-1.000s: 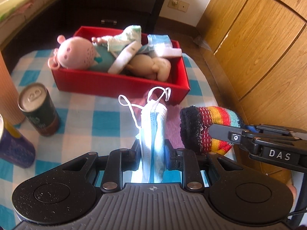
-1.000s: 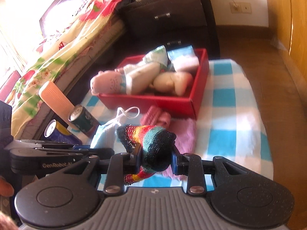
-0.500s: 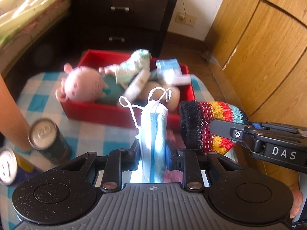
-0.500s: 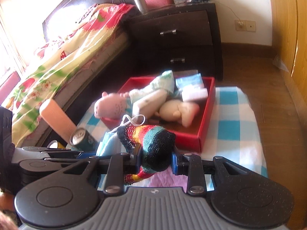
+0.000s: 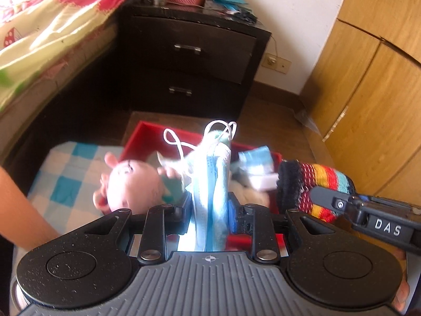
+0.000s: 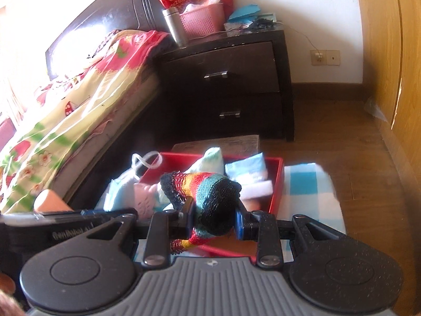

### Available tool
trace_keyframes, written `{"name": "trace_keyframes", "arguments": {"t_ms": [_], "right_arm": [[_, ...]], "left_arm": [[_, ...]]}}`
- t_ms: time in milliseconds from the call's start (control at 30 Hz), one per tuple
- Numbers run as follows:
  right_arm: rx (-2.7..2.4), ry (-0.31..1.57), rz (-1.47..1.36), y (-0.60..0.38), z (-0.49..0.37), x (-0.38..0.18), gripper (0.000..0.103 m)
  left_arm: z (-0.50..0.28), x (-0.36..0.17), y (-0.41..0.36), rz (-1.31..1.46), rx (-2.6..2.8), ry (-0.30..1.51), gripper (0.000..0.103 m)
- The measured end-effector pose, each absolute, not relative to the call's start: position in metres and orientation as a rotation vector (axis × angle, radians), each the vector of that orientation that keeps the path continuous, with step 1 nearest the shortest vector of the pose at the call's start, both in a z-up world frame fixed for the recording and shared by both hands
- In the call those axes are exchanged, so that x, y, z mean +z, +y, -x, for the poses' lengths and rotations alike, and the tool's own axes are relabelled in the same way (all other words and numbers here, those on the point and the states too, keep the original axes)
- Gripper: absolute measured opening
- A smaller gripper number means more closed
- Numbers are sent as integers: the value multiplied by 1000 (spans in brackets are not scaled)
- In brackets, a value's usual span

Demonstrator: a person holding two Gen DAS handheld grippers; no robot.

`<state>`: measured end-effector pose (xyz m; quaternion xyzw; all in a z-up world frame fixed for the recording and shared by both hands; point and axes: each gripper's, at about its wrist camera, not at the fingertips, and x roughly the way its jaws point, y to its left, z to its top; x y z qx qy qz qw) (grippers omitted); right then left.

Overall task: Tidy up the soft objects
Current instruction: 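Carry the white mask into the red box with the left tool while the right tool drops the sock there, then move the left tool to the pink knit hat and close on it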

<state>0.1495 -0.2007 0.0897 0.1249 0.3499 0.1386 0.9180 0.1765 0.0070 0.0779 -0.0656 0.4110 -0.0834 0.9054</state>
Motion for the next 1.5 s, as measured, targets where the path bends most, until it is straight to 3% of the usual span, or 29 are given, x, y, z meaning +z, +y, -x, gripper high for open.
{"name": "trace_keyframes", "arguments": {"t_ms": [533, 600, 667, 700, 767, 1133, 1500], "right_arm": [[221, 734, -238, -181, -216, 55, 10], [214, 729, -249, -180, -221, 51, 14], [205, 731, -254, -179, -223, 47, 24], [203, 730, -253, -179, -224, 47, 27], [201, 730, -246, -178, -226, 45, 34], [187, 768, -155, -178, -208, 56, 40], [167, 806, -118, -188, -171, 60, 41]], "left_arm": [[-230, 54, 14, 116, -88, 840, 34], [-233, 52, 15, 124, -84, 835, 43], [-234, 50, 16, 134, -94, 836, 62], [-234, 50, 16, 137, -91, 831, 65], [-234, 50, 15, 129, -85, 826, 66], [-211, 59, 8, 68, -94, 860, 74], [-169, 55, -14, 62, -184, 922, 74]]}}
